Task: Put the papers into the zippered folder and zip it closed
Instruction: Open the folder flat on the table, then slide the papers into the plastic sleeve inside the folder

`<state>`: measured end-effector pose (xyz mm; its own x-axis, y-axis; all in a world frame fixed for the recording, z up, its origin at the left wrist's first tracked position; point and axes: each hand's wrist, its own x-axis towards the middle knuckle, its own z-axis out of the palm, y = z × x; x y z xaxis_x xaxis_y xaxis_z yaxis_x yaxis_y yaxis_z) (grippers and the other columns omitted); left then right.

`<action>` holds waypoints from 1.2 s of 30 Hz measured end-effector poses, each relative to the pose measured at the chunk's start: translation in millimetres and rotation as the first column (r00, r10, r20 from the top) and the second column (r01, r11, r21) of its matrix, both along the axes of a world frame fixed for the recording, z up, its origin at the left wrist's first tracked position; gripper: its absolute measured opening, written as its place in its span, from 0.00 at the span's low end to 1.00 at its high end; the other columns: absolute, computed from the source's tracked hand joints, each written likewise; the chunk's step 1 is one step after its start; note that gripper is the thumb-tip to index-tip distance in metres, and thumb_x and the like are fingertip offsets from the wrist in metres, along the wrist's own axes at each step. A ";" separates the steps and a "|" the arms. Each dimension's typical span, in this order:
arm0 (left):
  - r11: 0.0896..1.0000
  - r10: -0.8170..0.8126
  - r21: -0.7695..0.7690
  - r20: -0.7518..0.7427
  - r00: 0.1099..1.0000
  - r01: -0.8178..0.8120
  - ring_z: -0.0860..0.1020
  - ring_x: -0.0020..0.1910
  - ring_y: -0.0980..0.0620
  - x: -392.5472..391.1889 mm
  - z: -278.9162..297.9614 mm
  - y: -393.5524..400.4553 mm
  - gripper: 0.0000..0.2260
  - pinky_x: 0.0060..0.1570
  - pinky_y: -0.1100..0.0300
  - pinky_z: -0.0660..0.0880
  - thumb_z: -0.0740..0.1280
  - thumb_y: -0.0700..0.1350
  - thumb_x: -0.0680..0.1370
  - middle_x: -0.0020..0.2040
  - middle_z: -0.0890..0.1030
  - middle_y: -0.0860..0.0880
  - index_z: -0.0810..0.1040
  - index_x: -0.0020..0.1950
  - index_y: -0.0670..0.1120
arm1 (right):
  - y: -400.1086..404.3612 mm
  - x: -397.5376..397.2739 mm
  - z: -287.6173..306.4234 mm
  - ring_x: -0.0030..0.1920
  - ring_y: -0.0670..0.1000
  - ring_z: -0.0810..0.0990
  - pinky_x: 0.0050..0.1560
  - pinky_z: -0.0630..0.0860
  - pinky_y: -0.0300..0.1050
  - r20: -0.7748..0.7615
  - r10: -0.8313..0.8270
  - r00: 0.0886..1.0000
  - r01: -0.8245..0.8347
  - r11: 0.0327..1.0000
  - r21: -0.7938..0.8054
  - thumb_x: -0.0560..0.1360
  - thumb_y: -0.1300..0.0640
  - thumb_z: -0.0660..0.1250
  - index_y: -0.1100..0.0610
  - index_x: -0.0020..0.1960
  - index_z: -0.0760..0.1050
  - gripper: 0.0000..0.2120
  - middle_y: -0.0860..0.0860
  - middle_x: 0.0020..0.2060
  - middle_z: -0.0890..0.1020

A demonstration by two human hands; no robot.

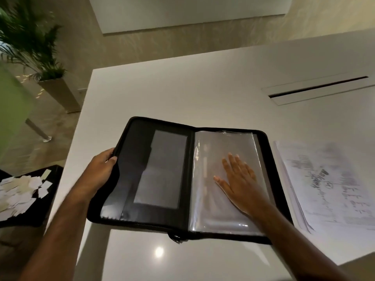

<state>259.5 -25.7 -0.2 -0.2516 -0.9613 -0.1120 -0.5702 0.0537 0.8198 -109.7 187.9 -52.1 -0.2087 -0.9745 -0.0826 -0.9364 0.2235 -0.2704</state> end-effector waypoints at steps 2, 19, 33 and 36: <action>0.997 0.033 -0.068 0.121 0.992 -0.025 0.80 0.58 0.46 -4.3 -14.0 1.2 0.15 0.54 0.50 0.75 0.58 0.42 0.84 0.59 0.83 0.49 0.80 0.64 0.53 | 4.0 -1.7 -4.3 0.83 0.51 0.36 0.80 0.37 0.51 -0.007 0.000 1.000 0.000 1.000 0.013 0.77 0.27 0.35 0.53 0.86 0.42 0.45 0.53 0.86 0.42; 0.920 -0.066 -0.342 0.351 0.934 0.193 0.68 0.71 0.38 -171.1 -15.3 93.5 0.20 0.70 0.39 0.62 0.67 0.43 0.82 0.72 0.74 0.42 0.72 0.74 0.44 | 50.5 -59.0 5.3 0.86 0.54 0.50 0.82 0.46 0.50 0.177 -0.159 0.971 0.188 0.970 -0.157 0.80 0.26 0.42 0.54 0.86 0.54 0.44 0.55 0.86 0.54; 0.843 -0.534 -0.015 -0.146 0.833 0.537 0.78 0.60 0.60 -351.8 -0.1 206.1 0.23 0.58 0.62 0.77 0.69 0.50 0.81 0.69 0.72 0.56 0.68 0.75 0.55 | 129.3 -165.5 18.5 0.77 0.60 0.69 0.77 0.63 0.62 0.193 -0.448 0.873 0.484 0.841 -0.240 0.83 0.44 0.65 0.58 0.78 0.69 0.28 0.57 0.76 0.73; 0.813 -0.519 0.160 -0.234 0.822 0.559 0.78 0.60 0.60 -377.9 -1.4 216.6 0.28 0.56 0.65 0.75 0.70 0.51 0.81 0.68 0.71 0.58 0.63 0.78 0.53 | 141.7 -189.0 18.8 0.73 0.61 0.73 0.74 0.66 0.62 0.181 -0.522 0.833 0.552 0.801 -0.231 0.82 0.47 0.69 0.59 0.76 0.70 0.27 0.58 0.73 0.75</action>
